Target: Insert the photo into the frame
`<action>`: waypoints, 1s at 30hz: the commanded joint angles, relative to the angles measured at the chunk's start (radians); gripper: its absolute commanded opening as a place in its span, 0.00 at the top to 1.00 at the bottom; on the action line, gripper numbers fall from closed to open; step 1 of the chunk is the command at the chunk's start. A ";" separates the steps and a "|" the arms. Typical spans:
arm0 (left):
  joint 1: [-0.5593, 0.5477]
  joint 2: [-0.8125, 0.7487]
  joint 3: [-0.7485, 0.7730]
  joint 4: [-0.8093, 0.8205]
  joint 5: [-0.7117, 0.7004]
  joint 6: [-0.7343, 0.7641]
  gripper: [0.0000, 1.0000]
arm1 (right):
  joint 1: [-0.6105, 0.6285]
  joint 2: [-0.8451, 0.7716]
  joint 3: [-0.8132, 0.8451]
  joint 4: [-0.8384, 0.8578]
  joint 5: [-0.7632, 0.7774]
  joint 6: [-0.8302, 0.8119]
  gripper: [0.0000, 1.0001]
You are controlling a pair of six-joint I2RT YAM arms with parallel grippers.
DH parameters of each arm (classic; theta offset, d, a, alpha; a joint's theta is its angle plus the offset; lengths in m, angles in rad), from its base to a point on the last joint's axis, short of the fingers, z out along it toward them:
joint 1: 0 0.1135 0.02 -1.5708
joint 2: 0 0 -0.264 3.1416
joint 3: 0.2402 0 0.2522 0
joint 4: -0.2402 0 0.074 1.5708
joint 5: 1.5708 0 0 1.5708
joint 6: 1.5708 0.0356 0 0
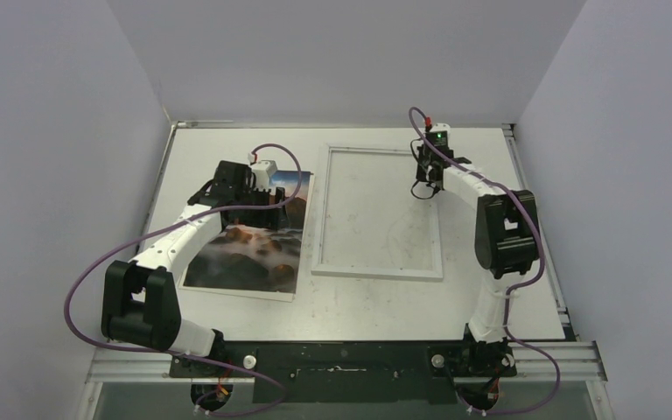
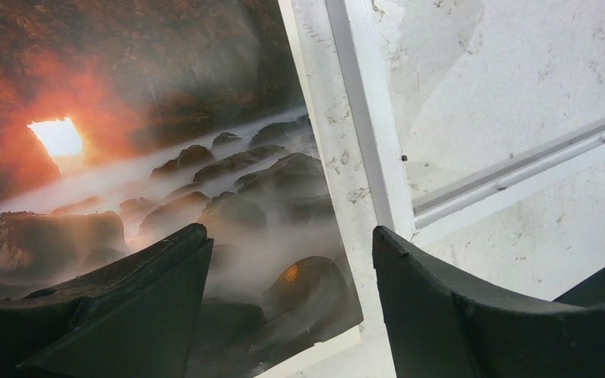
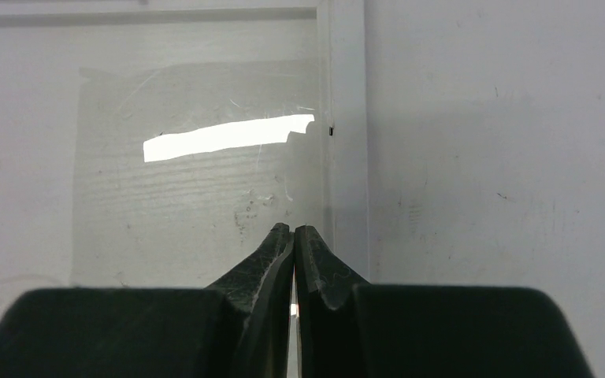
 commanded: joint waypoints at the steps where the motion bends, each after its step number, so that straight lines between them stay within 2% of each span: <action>1: 0.005 -0.026 0.052 0.006 0.014 0.016 0.27 | -0.005 0.011 0.021 0.048 0.035 0.023 0.95; 30: 0.015 -0.026 0.069 -0.009 0.017 0.020 0.27 | -0.007 0.020 -0.063 0.081 0.024 0.042 0.95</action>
